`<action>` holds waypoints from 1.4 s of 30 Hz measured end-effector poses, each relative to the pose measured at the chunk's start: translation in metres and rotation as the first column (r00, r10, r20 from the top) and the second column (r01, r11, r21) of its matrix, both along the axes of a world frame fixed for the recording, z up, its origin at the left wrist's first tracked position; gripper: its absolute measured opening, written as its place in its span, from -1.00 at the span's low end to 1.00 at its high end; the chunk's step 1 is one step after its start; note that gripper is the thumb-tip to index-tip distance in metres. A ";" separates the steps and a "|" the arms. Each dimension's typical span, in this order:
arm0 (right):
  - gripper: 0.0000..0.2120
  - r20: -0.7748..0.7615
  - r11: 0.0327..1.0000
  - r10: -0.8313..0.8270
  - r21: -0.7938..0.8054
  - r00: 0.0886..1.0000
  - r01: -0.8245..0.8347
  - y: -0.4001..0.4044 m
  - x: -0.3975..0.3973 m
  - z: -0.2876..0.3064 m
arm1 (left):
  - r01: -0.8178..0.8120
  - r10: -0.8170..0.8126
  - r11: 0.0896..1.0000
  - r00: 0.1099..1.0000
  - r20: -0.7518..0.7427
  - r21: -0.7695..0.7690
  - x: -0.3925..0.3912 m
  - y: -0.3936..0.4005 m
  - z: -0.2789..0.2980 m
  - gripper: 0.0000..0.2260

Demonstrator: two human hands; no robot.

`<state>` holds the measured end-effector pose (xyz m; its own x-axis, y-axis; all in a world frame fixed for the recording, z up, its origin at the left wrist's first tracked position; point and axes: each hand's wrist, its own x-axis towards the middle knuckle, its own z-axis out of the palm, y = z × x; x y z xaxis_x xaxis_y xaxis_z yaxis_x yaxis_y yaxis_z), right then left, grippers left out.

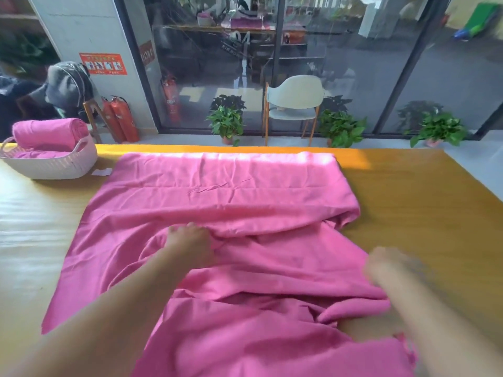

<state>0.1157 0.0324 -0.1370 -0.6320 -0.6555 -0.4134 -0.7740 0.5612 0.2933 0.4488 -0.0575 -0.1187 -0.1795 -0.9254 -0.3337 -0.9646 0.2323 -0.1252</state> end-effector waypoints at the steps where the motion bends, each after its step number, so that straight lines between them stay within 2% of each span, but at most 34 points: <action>1: -0.62 -0.025 0.984 0.074 -0.163 0.997 -0.077 -0.006 0.012 0.004 | -0.002 -0.020 0.991 0.987 -0.160 -0.134 -0.018 0.001 0.001 -0.63; 2: -0.62 -0.068 0.935 0.181 -0.297 0.981 -0.193 -0.011 0.026 0.007 | -0.019 -0.048 0.982 0.938 -0.345 -0.189 -0.036 0.004 0.000 -0.64; 3: -0.61 -0.100 0.862 0.317 -0.384 0.943 -0.331 -0.012 0.038 0.002 | -0.004 -0.082 0.986 0.863 -0.498 -0.169 -0.053 0.008 -0.003 -0.59; 4: -0.58 -0.068 0.799 0.447 -0.418 0.892 -0.432 -0.013 0.050 -0.006 | 0.065 -0.113 0.992 0.806 -0.581 -0.104 -0.068 0.013 -0.009 -0.55; 5: -0.54 0.024 0.762 0.541 -0.438 0.841 -0.477 -0.013 0.063 -0.013 | 0.155 -0.149 0.987 0.791 -0.593 -0.041 -0.081 0.019 -0.018 -0.55; 6: -0.52 0.129 0.773 0.565 -0.428 0.815 -0.468 -0.015 0.068 -0.022 | 0.224 -0.177 0.974 0.824 -0.538 0.024 -0.090 0.026 -0.029 -0.53; 8: -0.47 0.251 0.891 0.422 -0.292 0.871 -0.347 -0.012 0.063 -0.034 | 0.244 -0.186 0.960 0.923 -0.335 0.139 -0.095 0.033 -0.049 -0.38; 9: -0.42 0.256 0.944 0.301 -0.216 0.919 -0.249 -0.008 0.056 -0.038 | 0.229 -0.181 0.958 0.949 -0.260 0.170 -0.095 0.035 -0.056 -0.32; 11: -0.39 0.153 0.989 0.144 -0.057 0.978 -0.136 -0.001 0.042 -0.036 | 0.207 -0.164 0.961 0.960 -0.225 0.182 -0.092 0.035 -0.064 -0.23; 14: -0.54 0.046 0.978 0.144 0.149 0.989 -0.149 -0.001 0.029 -0.019 | 0.168 -0.132 0.976 0.961 -0.241 0.135 -0.089 0.033 -0.065 -0.20; 18: -0.61 0.051 0.956 0.155 0.246 0.987 -0.163 -0.008 0.023 -0.005 | 0.201 -0.155 0.968 0.950 -0.273 0.149 -0.078 0.027 -0.062 -0.26; 20: -0.65 0.040 0.959 0.233 0.156 0.972 -0.237 -0.008 0.033 0.002 | 0.196 -0.145 0.975 0.915 -0.376 0.102 -0.068 0.021 -0.057 -0.35; 22: -0.68 0.070 0.917 0.393 -0.110 0.917 -0.385 0.002 0.060 0.015 | 0.139 -0.084 0.988 0.861 -0.502 0.073 -0.055 0.022 -0.048 -0.54; 24: -0.72 0.189 0.785 0.583 -0.383 0.790 -0.487 0.018 0.098 0.027 | 0.055 -0.048 0.998 0.821 -0.569 -0.005 -0.040 0.027 -0.037 -0.78; 25: -0.76 0.289 0.734 0.657 -0.454 0.696 -0.504 0.029 0.117 0.035 | 0.017 -0.041 0.999 0.810 -0.586 -0.047 -0.033 0.030 -0.032 -0.83; 27: -0.72 0.490 0.700 0.713 -0.465 0.501 -0.542 0.048 0.150 0.045 | -0.042 -0.012 0.996 0.807 -0.590 -0.078 -0.019 0.034 -0.026 -0.83; 28: -0.71 0.544 0.686 0.715 -0.422 0.439 -0.593 0.056 0.163 0.044 | -0.055 0.005 0.996 0.812 -0.584 -0.068 -0.012 0.035 -0.023 -0.83; 30: -0.63 0.540 0.589 0.758 -0.328 0.365 -0.738 0.066 0.182 0.031 | -0.068 0.036 0.997 0.823 -0.567 -0.036 0.004 0.040 -0.017 -0.84; 32: -0.61 0.480 0.481 0.812 -0.232 0.331 -0.845 0.072 0.192 0.015 | -0.075 0.050 0.997 0.810 -0.585 -0.018 0.014 0.047 -0.012 -0.85; 35: -0.88 0.395 0.421 0.865 -0.232 0.310 -0.877 0.071 0.197 -0.002 | -0.106 0.082 0.994 0.792 -0.605 -0.004 0.027 0.065 -0.007 -0.80; 37: -0.85 0.388 0.441 0.858 -0.221 0.336 -0.870 0.068 0.196 -0.006 | -0.090 0.063 0.996 0.784 -0.618 -0.012 0.035 0.076 -0.009 -0.86; 40: -0.85 0.488 0.551 0.775 -0.210 0.402 -0.808 0.063 0.195 -0.008 | -0.047 0.073 0.997 0.790 -0.609 0.060 0.048 0.095 -0.012 -0.88; 42: -0.67 0.512 0.580 0.751 -0.209 0.418 -0.787 0.063 0.196 -0.008 | 0.015 0.053 0.994 0.810 -0.584 0.111 0.051 0.108 -0.015 -0.86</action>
